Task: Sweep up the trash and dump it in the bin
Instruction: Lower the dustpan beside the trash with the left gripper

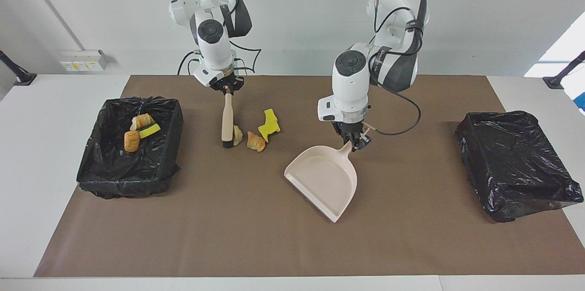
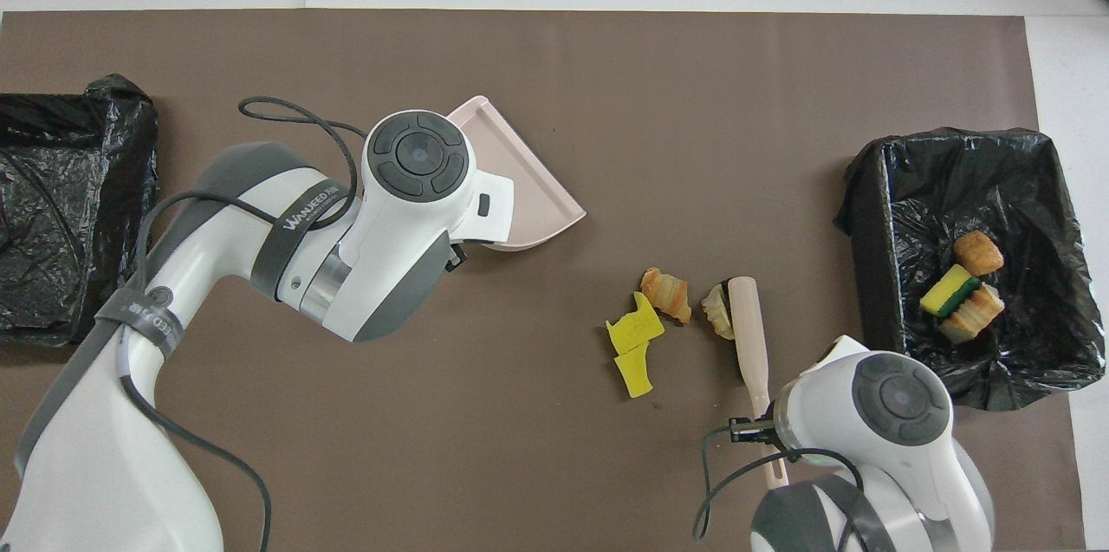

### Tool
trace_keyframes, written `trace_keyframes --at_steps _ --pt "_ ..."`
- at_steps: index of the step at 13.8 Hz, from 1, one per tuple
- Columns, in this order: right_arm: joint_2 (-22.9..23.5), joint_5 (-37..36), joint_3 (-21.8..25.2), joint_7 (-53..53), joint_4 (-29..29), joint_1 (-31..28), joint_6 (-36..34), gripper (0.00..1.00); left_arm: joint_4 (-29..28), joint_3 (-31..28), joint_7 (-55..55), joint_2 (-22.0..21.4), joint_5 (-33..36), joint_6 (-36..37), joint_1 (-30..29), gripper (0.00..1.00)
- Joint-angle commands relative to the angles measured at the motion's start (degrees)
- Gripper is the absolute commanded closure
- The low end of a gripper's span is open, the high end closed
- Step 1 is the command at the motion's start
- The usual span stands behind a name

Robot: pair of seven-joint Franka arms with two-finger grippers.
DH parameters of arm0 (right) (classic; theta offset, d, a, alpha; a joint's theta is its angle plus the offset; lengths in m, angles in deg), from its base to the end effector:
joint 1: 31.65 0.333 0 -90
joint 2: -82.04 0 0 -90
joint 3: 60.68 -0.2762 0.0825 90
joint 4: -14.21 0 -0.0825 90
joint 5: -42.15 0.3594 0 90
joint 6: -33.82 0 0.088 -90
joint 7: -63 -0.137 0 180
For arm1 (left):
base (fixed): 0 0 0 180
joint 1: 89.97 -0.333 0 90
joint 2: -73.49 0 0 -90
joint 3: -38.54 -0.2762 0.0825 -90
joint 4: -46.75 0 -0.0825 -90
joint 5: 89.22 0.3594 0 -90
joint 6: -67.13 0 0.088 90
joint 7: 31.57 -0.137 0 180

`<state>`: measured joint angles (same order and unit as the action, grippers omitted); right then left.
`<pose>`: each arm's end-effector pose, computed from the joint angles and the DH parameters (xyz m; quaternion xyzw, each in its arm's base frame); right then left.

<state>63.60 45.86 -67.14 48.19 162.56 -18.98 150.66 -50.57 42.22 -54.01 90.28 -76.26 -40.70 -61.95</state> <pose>0.3530 0.1246 0.2997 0.9933 0.0147 -0.1122 0.0241 0.5187 -0.2906 0.3586 -0.8664 0.4871 0.0460 0.1002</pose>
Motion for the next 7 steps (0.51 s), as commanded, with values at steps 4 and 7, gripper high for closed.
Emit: trace_keyframes --at_steps 4,7 --pt "0.51 1.65 -0.13 2.86 -0.6 -0.37 0.14 1.0 -11.3 0.1 -12.32 -7.91 6.81 4.55 2.57 1.0" --pt "0.51 1.74 -0.22 2.33 -0.6 -0.28 0.22 1.0 -15.33 0.36 -14.91 -10.02 8.65 3.5 7.38 1.0"
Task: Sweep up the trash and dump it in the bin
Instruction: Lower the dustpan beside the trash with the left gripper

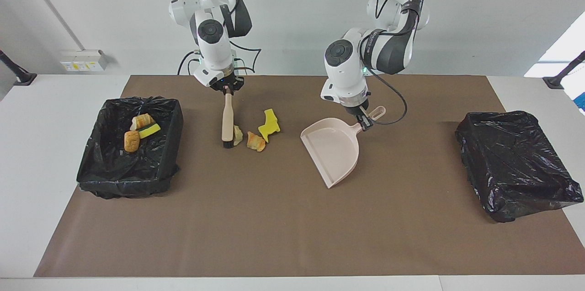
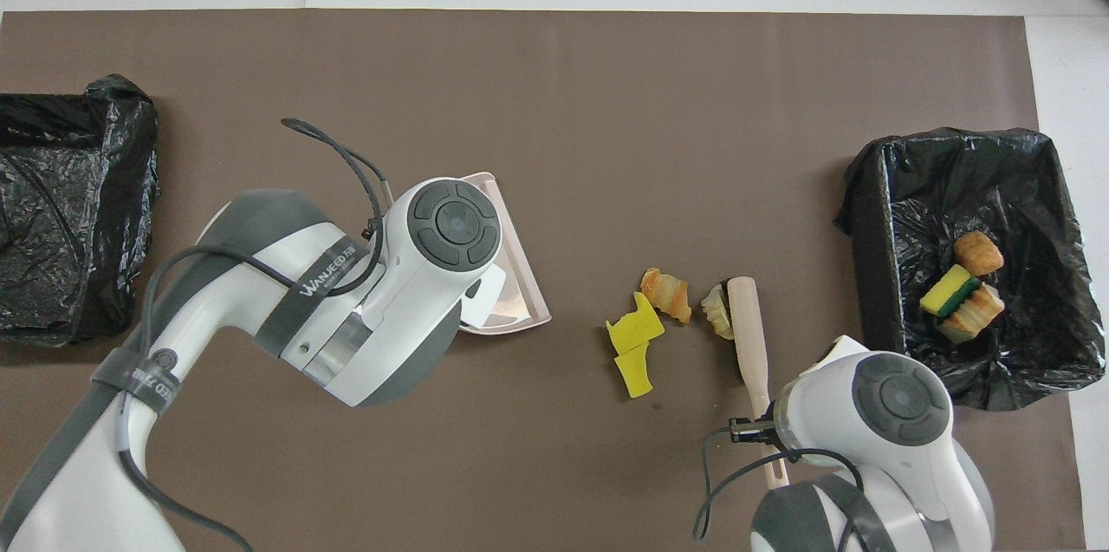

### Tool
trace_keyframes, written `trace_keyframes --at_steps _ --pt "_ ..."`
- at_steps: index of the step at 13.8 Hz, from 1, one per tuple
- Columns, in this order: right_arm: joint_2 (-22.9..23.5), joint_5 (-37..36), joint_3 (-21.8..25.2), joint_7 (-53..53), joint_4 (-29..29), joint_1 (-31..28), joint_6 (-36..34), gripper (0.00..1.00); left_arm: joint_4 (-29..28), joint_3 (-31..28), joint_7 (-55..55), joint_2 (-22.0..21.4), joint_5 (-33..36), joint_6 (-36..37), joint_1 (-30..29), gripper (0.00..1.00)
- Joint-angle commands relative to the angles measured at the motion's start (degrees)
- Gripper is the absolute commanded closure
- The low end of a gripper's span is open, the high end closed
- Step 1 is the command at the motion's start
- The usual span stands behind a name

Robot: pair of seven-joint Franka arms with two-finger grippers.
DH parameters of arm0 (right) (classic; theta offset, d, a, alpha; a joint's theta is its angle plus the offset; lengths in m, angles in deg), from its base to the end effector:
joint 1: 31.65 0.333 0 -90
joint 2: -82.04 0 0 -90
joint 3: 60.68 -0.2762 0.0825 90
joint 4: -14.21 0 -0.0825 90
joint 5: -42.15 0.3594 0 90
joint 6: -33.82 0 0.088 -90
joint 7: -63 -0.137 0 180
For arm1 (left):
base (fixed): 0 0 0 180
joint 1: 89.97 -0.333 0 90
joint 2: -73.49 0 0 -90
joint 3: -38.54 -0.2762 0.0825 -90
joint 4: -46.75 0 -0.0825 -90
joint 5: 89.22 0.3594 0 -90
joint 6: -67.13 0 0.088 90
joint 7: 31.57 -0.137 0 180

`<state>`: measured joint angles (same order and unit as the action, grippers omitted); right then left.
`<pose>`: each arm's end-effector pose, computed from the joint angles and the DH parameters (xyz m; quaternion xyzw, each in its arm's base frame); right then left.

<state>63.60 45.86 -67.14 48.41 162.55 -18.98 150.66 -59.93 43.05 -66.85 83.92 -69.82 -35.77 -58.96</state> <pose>0.3530 0.1246 0.2998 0.9933 0.0166 -0.1121 0.0239 0.4647 -0.2840 0.3505 -0.7648 0.6144 0.1210 0.1515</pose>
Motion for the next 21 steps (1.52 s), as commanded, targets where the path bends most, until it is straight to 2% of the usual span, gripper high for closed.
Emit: trace_keyframes --at_steps 1,5,9,12,15,18,21 --pt "0.51 1.74 -0.22 2.02 -0.6 -0.28 0.31 1.0 -8.17 -0.47 -2.07 -4.27 3.87 -2.82 6.76 1.0" --pt "0.51 4.73 -0.22 1.58 -0.6 -0.19 0.58 1.0 -10.56 -0.38 -1.99 -5.41 4.33 -5.2 9.86 1.0" --pt "-0.02 4.99 -0.39 0.78 -0.6 2.79 -0.21 1.0 -12.14 -0.38 -1.99 -5.59 4.33 -8.81 9.86 1.0" --pt "0.33 10.96 -0.39 1.31 -0.77 5.43 0.66 1.0 -13.98 -0.38 -1.9 -6.55 4.24 -10.12 9.78 1.0" --pt "4.98 15.16 -0.48 -1.23 -1.82 8.86 5.3 1.0 -15.39 -0.38 -1.9 -7.08 4.24 -11.27 9.25 1.0" --pt "10.16 19.49 -0.92 -6.92 -7.0 14.47 7.34 1.0 -17.76 -0.3 -1.98 -7.61 4.16 -15.65 8.03 1.0" --pt "11.76 26.84 -0.92 -4.52 -10.43 17.47 7.35 1.0 -18.12 -0.3 -2.07 -7.61 4.07 -16.55 7.58 1.0"
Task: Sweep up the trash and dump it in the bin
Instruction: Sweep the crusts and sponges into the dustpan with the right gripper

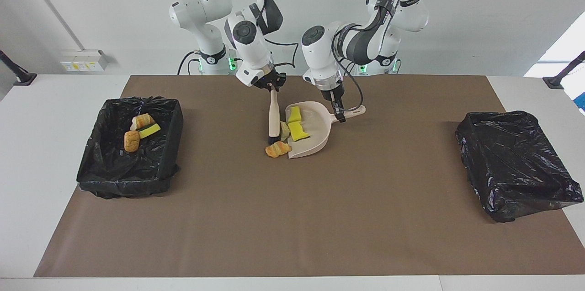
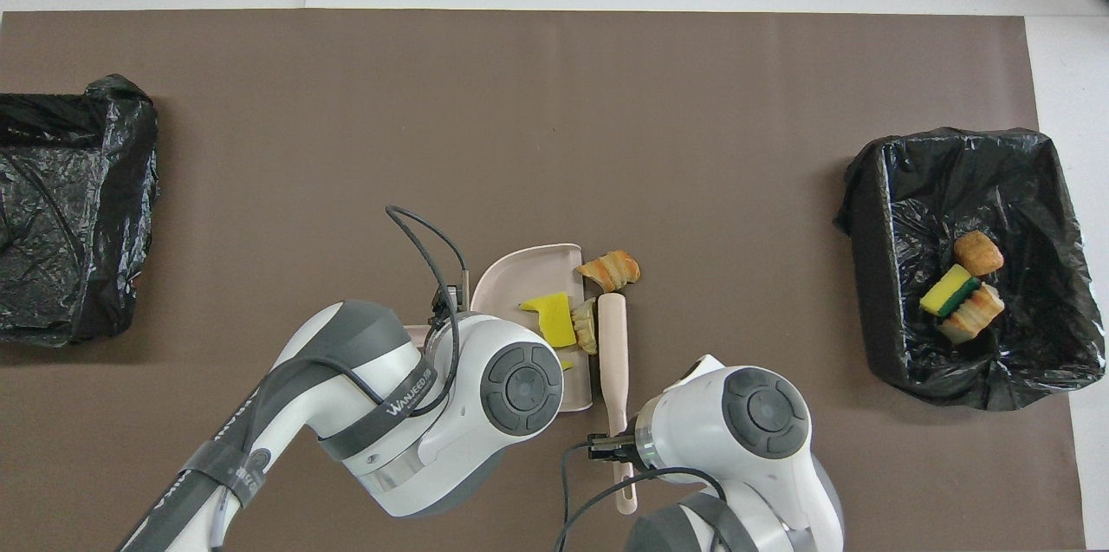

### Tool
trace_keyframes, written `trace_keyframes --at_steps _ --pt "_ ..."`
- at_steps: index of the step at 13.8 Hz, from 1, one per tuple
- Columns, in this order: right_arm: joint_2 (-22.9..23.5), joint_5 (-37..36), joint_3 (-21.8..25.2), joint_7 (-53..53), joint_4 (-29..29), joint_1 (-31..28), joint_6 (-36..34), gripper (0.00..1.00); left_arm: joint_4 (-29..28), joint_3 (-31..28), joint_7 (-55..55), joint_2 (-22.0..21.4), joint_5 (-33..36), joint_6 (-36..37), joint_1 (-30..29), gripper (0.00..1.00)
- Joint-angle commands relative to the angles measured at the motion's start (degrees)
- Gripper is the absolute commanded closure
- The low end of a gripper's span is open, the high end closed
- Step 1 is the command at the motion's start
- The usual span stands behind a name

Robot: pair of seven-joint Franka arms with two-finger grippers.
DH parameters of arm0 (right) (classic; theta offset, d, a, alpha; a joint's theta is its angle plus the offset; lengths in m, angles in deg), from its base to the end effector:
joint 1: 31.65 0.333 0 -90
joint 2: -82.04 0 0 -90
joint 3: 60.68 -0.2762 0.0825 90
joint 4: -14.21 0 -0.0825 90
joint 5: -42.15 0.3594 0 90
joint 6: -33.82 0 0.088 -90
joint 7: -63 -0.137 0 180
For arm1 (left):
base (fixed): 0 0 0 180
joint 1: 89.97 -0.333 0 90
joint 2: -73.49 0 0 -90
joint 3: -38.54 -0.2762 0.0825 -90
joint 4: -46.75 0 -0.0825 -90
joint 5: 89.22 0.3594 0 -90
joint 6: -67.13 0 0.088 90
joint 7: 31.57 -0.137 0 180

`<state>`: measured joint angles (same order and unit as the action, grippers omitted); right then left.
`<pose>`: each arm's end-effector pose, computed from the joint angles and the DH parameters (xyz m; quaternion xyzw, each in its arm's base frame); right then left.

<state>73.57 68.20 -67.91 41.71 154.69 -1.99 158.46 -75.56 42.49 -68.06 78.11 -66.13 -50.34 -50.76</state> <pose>0.3339 0.2834 0.2957 -0.9839 0.0077 0.1355 0.1166 0.3934 -0.3254 0.3072 -0.6819 0.7076 0.0706 0.1710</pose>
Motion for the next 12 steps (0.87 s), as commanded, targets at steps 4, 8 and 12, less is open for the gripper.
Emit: trace_keyframes --at_steps 4,8,12 --pt "2.06 12.18 0.11 12.41 -4.95 0.75 -2.81 1.0 -2.49 0.27 -1.03 -1.2 -0.24 -2.24 -4.22 1.0" --pt "1.26 -0.09 0.47 11.8 -11.26 -6.34 -15.02 1.0 -2.32 0.27 -0.59 -0.58 -2.35 -3.73 -7.21 1.0" --pt "1.88 -14.68 0.46 9.34 -11.81 -9.78 -16.63 1.0 -2.32 0.27 -0.33 -0.05 -2.44 -5.4 -8.54 1.0"
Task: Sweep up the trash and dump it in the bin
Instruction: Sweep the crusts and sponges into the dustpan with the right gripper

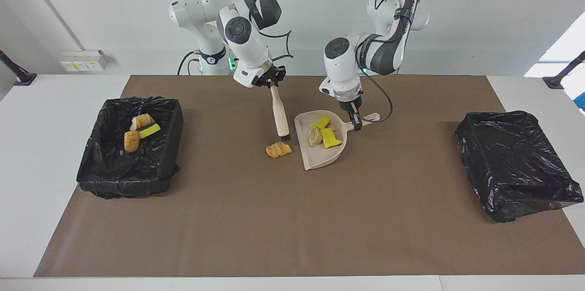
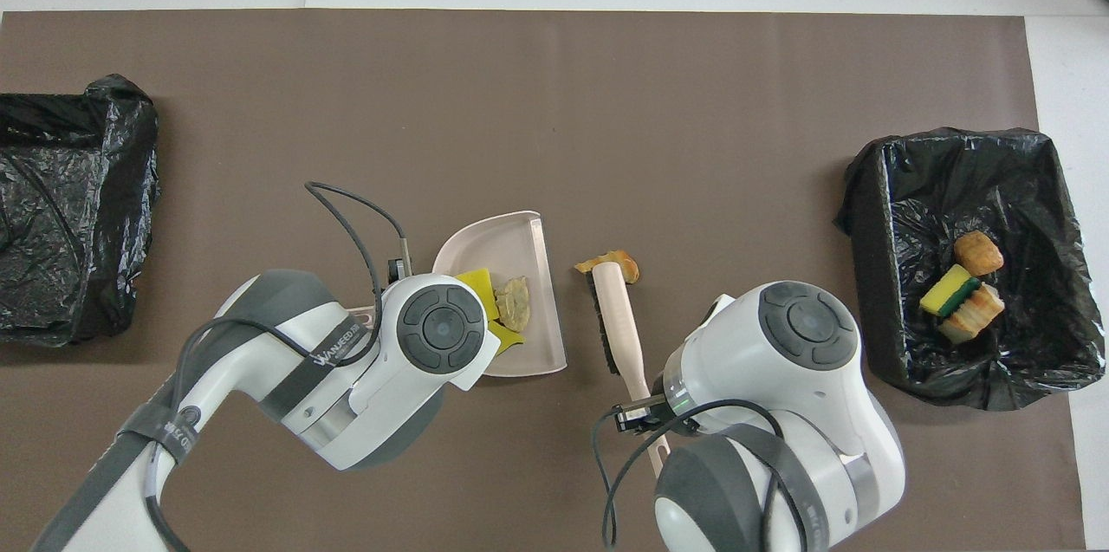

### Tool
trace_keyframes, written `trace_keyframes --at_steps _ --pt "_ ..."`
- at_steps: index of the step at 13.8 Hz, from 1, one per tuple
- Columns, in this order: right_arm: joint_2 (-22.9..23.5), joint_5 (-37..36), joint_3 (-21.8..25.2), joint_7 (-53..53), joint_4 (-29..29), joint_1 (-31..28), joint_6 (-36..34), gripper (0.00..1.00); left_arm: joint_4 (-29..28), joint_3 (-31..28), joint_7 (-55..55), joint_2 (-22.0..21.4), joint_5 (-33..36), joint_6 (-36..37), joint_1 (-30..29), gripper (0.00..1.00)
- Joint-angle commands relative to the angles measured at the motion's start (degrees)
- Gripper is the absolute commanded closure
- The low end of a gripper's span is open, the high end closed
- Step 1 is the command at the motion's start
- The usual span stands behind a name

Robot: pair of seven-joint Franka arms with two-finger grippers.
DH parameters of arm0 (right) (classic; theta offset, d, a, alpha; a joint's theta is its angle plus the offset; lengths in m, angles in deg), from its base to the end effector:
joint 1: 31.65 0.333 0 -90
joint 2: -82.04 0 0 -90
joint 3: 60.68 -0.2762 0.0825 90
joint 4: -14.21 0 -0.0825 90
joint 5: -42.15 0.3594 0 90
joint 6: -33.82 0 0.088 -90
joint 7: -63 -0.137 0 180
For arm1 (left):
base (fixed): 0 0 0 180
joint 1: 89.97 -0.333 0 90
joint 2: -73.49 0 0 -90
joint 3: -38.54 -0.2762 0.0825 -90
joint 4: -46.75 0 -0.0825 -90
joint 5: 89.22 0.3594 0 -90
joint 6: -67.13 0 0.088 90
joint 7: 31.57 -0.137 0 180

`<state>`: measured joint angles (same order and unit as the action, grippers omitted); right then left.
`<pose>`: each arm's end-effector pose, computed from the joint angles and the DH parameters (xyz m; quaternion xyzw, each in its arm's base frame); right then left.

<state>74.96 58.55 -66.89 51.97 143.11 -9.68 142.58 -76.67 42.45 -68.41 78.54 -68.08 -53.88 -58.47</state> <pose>0.3865 0.2393 0.3473 -0.9824 -0.0853 0.1470 0.0776 0.4321 -0.2754 0.2984 -0.7311 0.6631 0.0654 0.1470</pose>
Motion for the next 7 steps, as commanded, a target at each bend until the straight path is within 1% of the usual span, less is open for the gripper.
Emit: trace_keyframes --at_steps 1,2,3,4,5,6,7 --pt "0.49 -7.06 -0.56 -0.93 0.73 -3.75 -0.57 1.0 -1.12 0.22 0.98 -0.39 -0.58 -1.87 -0.82 1.0" --pt "0.4 -8.13 -0.56 -1.37 1.35 -5.42 -0.48 1.0 -0.95 0.22 1.86 -0.3 -0.58 -1.78 -0.82 1.0" --pt "0.57 -9.96 -0.64 -1.89 1.96 -5.79 0.39 1.0 -0.94 0.22 2.39 -0.39 -0.58 -1.6 -0.74 1.0" --pt "1.62 -10.16 -0.82 -2.6 2.32 -5.18 2.05 1.0 -0.94 0.22 2.48 -0.39 -0.58 -1.6 -0.74 1.0" --pt "3.28 -10.25 -0.91 -4.6 2.67 -3.78 3.63 1.0 -1.03 0.22 2.48 -0.39 -0.58 -1.51 -0.74 1.0" --pt "5.13 -10.16 -0.91 -6.8 2.67 -1.07 5.39 1.0 -1.03 0.22 2.48 -0.48 -0.49 -1.17 -0.74 1.0" --pt "5.75 -9.81 -0.91 -8.47 2.5 0.52 7.06 1.0 -1.12 0.13 2.48 -0.48 -0.58 -0.99 -0.82 1.0"
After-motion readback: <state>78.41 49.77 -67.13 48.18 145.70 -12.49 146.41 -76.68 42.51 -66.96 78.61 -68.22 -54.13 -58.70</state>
